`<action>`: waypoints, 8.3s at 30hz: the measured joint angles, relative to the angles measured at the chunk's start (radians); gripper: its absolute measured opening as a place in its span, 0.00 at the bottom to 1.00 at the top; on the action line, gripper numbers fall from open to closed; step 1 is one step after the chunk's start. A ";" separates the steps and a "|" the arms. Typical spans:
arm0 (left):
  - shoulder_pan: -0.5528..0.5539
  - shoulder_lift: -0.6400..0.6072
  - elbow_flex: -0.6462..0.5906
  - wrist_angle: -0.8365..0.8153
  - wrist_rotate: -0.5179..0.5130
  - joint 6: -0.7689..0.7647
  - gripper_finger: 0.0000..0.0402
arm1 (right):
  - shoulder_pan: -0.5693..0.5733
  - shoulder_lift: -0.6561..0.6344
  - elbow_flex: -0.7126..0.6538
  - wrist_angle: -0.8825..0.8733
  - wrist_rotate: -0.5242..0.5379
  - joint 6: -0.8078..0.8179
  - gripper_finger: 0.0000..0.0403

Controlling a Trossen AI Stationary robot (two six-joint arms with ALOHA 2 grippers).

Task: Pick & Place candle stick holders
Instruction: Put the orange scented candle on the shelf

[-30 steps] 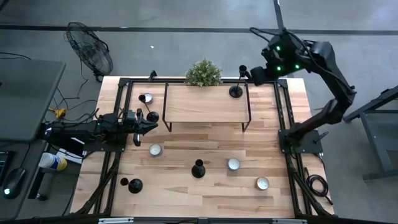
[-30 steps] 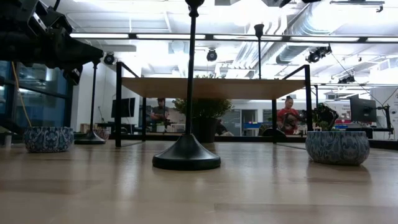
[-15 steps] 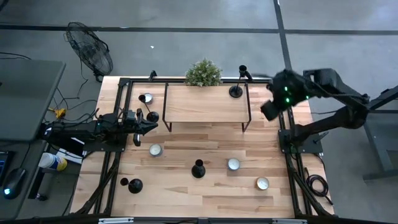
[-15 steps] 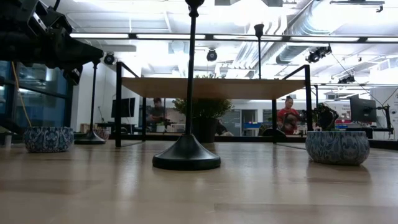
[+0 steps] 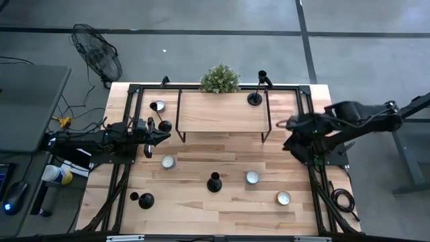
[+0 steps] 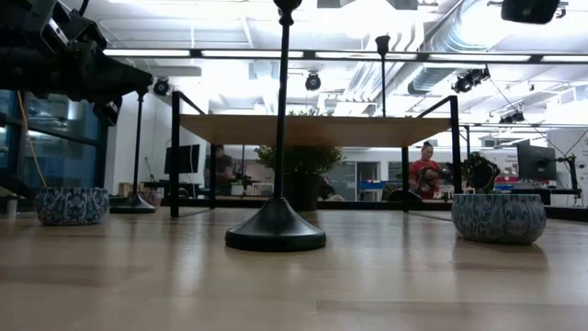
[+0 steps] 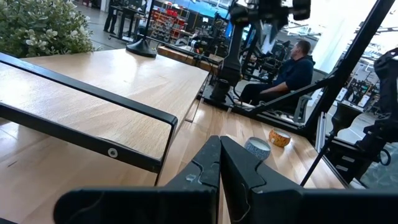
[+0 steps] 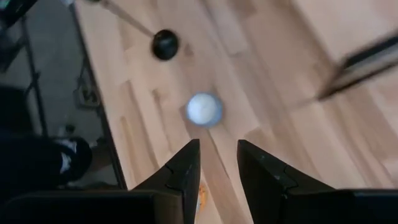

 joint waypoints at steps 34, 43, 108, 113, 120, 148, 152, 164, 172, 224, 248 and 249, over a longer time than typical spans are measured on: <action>0.000 0.000 0.000 0.000 0.000 0.000 0.00 | 0.378 -0.005 -0.454 0.364 -0.085 0.357 0.33; 0.000 0.000 0.000 0.000 0.000 0.000 0.00 | 0.465 0.127 -0.454 0.324 -0.109 0.725 0.27; 0.000 0.000 0.000 0.000 0.000 0.000 0.00 | 0.548 0.484 -0.478 0.483 -0.193 1.137 0.02; 0.000 0.000 0.000 0.000 0.000 0.000 0.00 | 0.541 0.480 -0.469 0.482 -0.221 1.114 0.01; 0.000 0.000 0.000 0.000 0.000 0.000 0.00 | 0.479 0.423 -0.407 0.424 -0.190 1.046 0.00; 0.000 0.000 0.000 0.000 0.000 0.000 0.00 | -0.051 0.591 0.359 -0.064 0.100 0.151 0.00; 0.000 0.000 0.000 0.000 0.000 0.000 0.00 | -0.113 0.703 0.503 -0.079 0.129 0.115 0.00; 0.000 0.000 0.000 0.000 0.000 0.000 0.00 | -0.244 1.016 0.873 -0.073 0.254 0.278 0.00; 0.000 0.000 0.000 0.000 0.000 0.000 0.00 | -0.293 1.157 1.075 -0.061 0.325 0.399 0.00; 0.000 0.000 0.000 0.000 0.000 0.000 0.00 | -0.374 1.306 1.154 -0.018 0.271 0.457 0.00; 0.000 0.000 0.000 0.000 0.000 0.000 0.00 | -0.407 1.341 1.154 0.116 0.331 0.459 0.00; 0.000 0.000 0.000 0.000 0.000 0.000 0.00 | -0.407 1.342 1.154 0.115 0.333 0.460 0.00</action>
